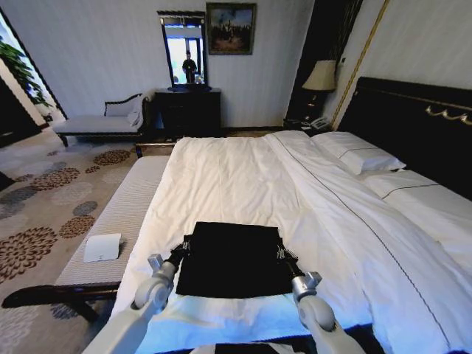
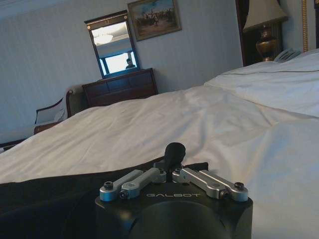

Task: Fold the clothes on the bed.

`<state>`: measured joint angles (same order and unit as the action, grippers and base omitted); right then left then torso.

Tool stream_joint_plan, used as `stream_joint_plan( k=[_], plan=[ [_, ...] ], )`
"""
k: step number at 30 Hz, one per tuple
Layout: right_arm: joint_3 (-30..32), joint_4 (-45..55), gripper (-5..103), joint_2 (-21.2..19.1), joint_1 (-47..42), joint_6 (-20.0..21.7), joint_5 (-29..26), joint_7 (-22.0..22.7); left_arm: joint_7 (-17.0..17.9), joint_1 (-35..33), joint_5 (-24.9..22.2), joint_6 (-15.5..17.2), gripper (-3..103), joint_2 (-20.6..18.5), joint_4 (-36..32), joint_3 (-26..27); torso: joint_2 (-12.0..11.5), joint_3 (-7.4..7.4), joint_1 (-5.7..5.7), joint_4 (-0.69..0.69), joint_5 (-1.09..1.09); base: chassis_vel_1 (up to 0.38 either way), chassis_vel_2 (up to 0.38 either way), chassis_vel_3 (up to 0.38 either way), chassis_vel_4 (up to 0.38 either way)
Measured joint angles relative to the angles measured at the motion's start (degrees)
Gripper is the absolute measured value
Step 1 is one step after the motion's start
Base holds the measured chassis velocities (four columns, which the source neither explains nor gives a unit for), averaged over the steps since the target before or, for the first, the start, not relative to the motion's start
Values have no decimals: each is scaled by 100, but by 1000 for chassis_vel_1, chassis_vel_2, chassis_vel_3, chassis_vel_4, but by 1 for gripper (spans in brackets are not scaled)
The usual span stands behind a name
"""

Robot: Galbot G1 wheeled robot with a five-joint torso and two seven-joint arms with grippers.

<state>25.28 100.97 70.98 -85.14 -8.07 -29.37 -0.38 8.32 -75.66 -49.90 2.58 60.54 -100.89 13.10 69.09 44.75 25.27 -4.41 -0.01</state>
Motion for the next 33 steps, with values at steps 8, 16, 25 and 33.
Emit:
stream_joint_plan(
  k=[8,16,25,33],
  plan=[
    [59,93,1,135,-283,-71,56,-65,27,-177,226,-23,2,77,-108,128,0,0,0,-1,1,0,0,0,0],
    [53,155,1,220,-482,-100,135,-83,92,-519,436,-45,2,144,-375,250,0,0,1,-1,1,0,0,0,0],
    [167,366,1,354,-904,-139,170,-149,90,-761,467,-84,2,64,-600,425,-1,0,0,-1,1,0,0,0,0],
    [190,209,1,405,-940,-227,286,-179,37,-920,583,-136,2,136,-553,426,-1,0,1,-1,1,0,0,0,0]
  ],
)
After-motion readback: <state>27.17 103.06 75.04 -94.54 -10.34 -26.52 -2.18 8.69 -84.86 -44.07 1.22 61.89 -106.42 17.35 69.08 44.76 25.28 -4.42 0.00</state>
